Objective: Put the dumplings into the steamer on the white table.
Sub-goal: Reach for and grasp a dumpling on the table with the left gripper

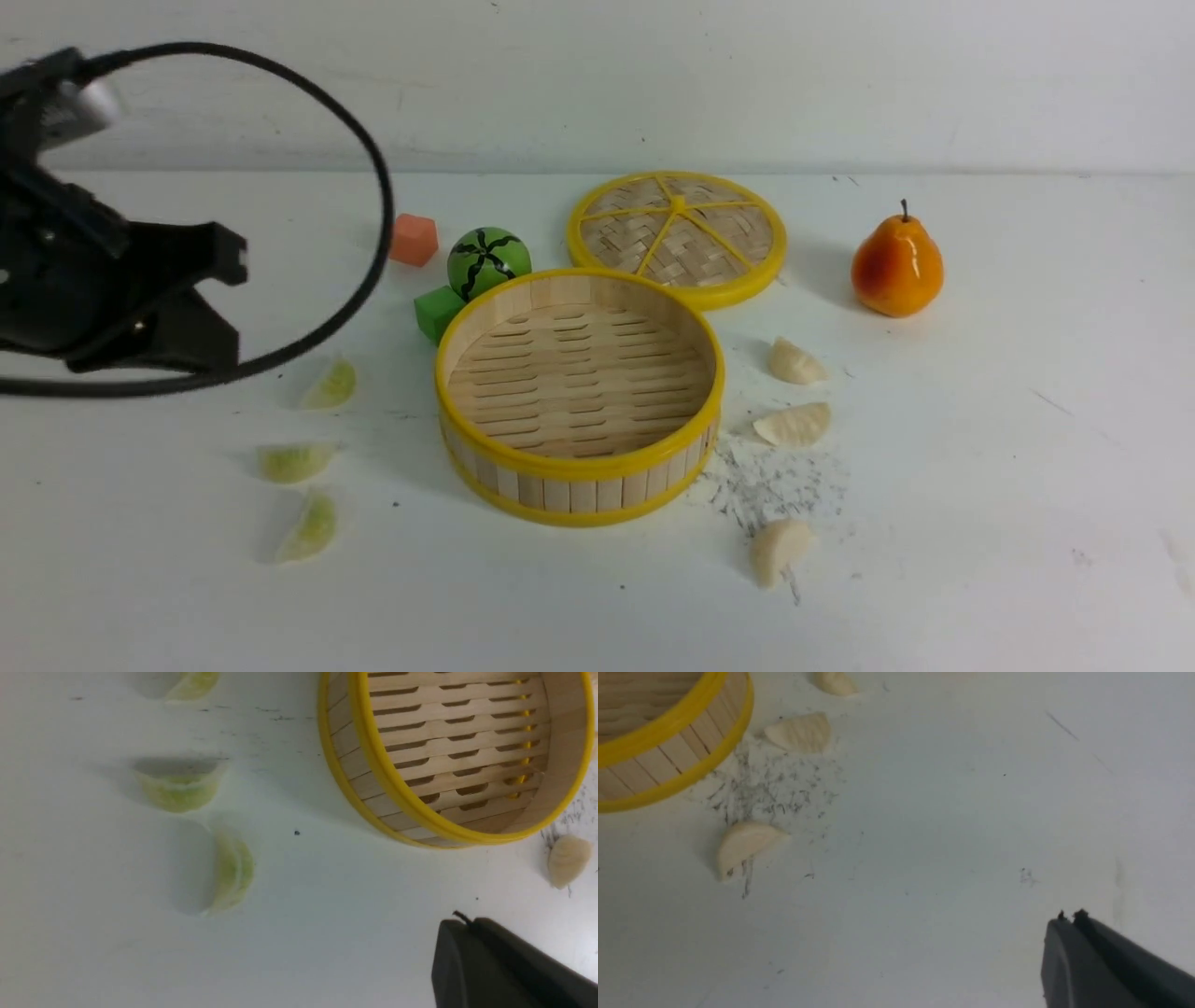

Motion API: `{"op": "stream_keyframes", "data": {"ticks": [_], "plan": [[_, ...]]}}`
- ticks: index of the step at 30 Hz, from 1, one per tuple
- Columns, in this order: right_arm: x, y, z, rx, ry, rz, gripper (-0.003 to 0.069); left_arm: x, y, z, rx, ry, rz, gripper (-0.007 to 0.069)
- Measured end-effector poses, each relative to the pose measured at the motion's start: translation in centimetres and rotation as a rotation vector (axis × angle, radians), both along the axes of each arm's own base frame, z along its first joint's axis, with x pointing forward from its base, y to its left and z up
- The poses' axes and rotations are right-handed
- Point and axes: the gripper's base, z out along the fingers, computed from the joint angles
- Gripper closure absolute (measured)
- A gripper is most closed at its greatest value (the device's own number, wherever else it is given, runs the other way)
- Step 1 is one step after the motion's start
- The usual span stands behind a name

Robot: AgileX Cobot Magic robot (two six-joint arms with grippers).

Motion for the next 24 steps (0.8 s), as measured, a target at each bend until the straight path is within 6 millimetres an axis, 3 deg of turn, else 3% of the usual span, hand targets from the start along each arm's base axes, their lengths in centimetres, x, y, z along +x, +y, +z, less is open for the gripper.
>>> {"op": "stream_keyframes", "data": {"ticks": [6,9,12,15,17,24], "plan": [[1.7,3.0,-2.1,-0.062,0.098,0.210,0.0669,6.5,-0.2,-3.7,0.060,0.052,-0.080,0.0632],[2.7,4.5,-3.3,-0.080,0.135,0.280,0.0669,9.9,0.2,-5.7,0.145,0.027,-0.112,0.0571],[3.2,5.5,-4.4,-0.078,0.174,0.312,0.0669,12.4,0.6,-8.3,0.220,0.021,-0.140,0.0457],[3.4,6.1,-4.9,-0.060,0.200,0.321,0.0669,14.3,0.8,-11.9,0.257,0.038,-0.143,0.0298],[3.5,6.3,-4.9,-0.047,0.200,0.318,0.0669,15.0,0.9,-13.6,0.273,0.039,-0.150,0.0246],[3.5,6.3,-4.9,-0.034,0.196,0.312,0.0666,16.4,1.1,-16.7,0.313,0.002,-0.156,0.0215]]}}
